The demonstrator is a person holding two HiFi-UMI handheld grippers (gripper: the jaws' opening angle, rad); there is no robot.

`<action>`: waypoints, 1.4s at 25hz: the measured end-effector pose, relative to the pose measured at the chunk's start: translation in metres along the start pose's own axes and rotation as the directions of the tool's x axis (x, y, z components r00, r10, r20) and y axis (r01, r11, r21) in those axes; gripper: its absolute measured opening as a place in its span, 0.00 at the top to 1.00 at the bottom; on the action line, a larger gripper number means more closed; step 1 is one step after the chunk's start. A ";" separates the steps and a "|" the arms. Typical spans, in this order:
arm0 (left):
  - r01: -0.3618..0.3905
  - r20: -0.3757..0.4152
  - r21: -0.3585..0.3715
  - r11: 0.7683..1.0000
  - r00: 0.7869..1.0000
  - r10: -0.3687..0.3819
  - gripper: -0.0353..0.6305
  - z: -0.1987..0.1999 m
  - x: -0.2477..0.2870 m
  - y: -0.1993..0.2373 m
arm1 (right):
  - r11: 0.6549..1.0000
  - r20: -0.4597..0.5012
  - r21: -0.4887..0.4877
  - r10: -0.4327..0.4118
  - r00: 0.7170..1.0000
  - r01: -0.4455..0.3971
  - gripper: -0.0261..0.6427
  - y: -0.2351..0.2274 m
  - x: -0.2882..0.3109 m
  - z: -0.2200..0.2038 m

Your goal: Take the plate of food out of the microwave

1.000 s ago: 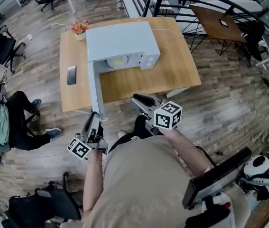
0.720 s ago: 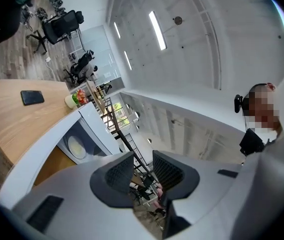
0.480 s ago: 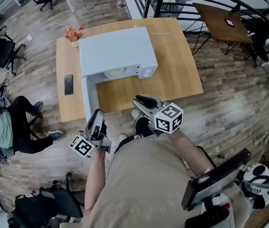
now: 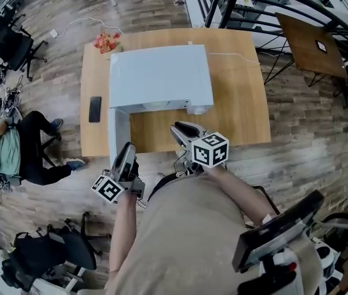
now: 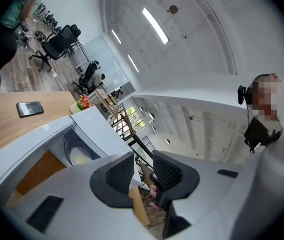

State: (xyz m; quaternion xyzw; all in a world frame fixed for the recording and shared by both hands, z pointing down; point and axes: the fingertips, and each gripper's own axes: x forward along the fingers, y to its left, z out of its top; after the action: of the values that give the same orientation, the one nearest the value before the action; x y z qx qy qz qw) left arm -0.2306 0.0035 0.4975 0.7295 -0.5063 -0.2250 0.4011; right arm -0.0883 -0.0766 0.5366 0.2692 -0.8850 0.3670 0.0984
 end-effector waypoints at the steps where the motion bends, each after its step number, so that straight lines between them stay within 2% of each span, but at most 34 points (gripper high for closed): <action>1: -0.012 0.003 0.000 1.000 1.000 0.012 0.79 -0.001 0.003 0.002 | 1.000 -0.001 0.019 0.001 1.000 -0.001 0.84 -0.005 0.003 0.000; 7: -0.071 0.008 0.028 0.997 0.997 0.071 0.79 -0.010 0.034 -0.006 | 0.993 -0.046 0.115 0.037 0.998 -0.032 0.84 -0.042 0.020 -0.003; 12: -0.130 0.020 0.050 0.990 0.991 0.129 0.79 -0.009 0.046 0.005 | 0.972 -0.073 0.237 0.029 0.997 -0.011 0.78 -0.075 0.054 -0.025; 14: -0.142 0.030 0.042 0.989 0.990 0.141 0.79 -0.008 0.048 0.007 | 0.959 -0.078 0.285 0.009 0.997 0.014 0.75 -0.091 0.068 -0.035; 18: -0.161 0.019 0.028 0.987 0.987 0.160 0.79 -0.011 0.049 0.012 | 0.937 -0.078 0.344 -0.039 0.996 0.064 0.75 -0.117 0.097 -0.051; 22: -0.175 -0.013 0.071 0.982 0.984 0.177 0.79 -0.003 0.048 0.020 | 0.928 -0.076 0.347 -0.112 0.991 0.131 0.75 -0.137 0.124 -0.065; 27: -0.166 -0.021 0.069 0.984 0.986 0.168 0.79 0.010 0.051 0.027 | 0.896 -0.132 0.377 -0.198 0.971 0.234 0.75 -0.161 0.157 -0.094; 31: -0.159 -0.066 0.094 0.983 0.984 0.166 0.79 0.013 0.052 0.034 | 0.858 -0.105 0.423 -0.274 0.956 0.293 0.75 -0.186 0.174 -0.103; 35: -0.157 -0.089 0.114 0.981 0.982 0.167 0.79 0.019 0.052 0.040 | 0.844 -0.114 0.419 -0.316 0.942 0.334 0.75 -0.204 0.187 -0.112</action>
State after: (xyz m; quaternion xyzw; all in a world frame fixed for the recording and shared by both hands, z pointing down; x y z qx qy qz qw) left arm -0.2468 -0.0572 0.5235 0.7164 -0.5551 -0.1280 0.4029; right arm -0.1356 -0.1925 0.8075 0.4228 -0.7206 0.5375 0.1147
